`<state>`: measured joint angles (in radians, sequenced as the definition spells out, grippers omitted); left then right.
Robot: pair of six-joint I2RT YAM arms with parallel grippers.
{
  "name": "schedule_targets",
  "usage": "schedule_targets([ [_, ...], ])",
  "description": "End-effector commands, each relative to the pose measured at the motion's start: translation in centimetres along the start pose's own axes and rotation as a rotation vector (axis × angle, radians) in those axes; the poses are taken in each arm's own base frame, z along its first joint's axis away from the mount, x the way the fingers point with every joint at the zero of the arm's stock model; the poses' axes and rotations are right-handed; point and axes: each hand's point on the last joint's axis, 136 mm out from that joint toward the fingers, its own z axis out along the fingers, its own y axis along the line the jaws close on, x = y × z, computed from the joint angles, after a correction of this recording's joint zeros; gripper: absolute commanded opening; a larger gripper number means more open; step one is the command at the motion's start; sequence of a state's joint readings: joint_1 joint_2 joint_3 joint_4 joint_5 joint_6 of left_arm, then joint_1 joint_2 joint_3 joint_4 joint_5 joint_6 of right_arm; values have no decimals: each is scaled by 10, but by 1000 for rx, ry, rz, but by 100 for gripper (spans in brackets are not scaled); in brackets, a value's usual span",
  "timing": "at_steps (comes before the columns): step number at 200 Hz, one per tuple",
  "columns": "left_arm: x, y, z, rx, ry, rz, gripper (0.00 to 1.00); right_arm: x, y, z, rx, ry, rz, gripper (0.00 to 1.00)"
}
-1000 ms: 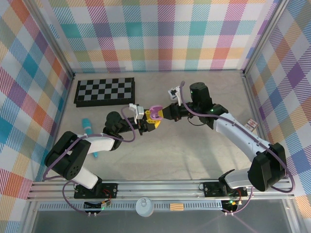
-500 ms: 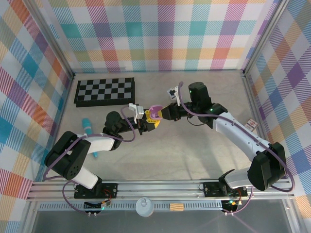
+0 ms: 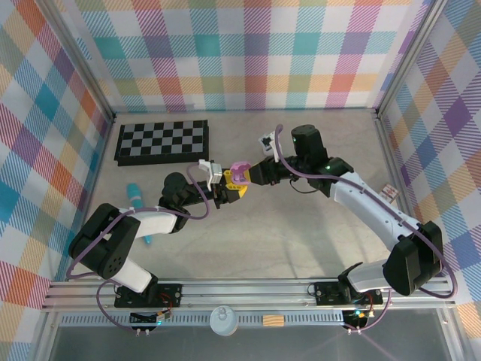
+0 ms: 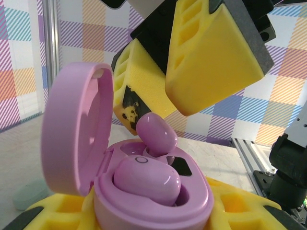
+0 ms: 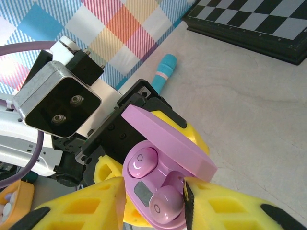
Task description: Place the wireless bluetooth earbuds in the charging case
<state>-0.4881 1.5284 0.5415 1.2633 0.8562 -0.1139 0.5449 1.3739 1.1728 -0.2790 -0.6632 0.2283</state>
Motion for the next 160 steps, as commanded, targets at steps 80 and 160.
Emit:
schedule_targets([
  [80, -30, -6, 1, 37, -68, 95, 31, -13, 1, -17, 96, -59, -27, 54],
  [160, -31, -8, -1, 37, -69, 98, 31, 1, -24, -23, 186, -97, 65, 51],
])
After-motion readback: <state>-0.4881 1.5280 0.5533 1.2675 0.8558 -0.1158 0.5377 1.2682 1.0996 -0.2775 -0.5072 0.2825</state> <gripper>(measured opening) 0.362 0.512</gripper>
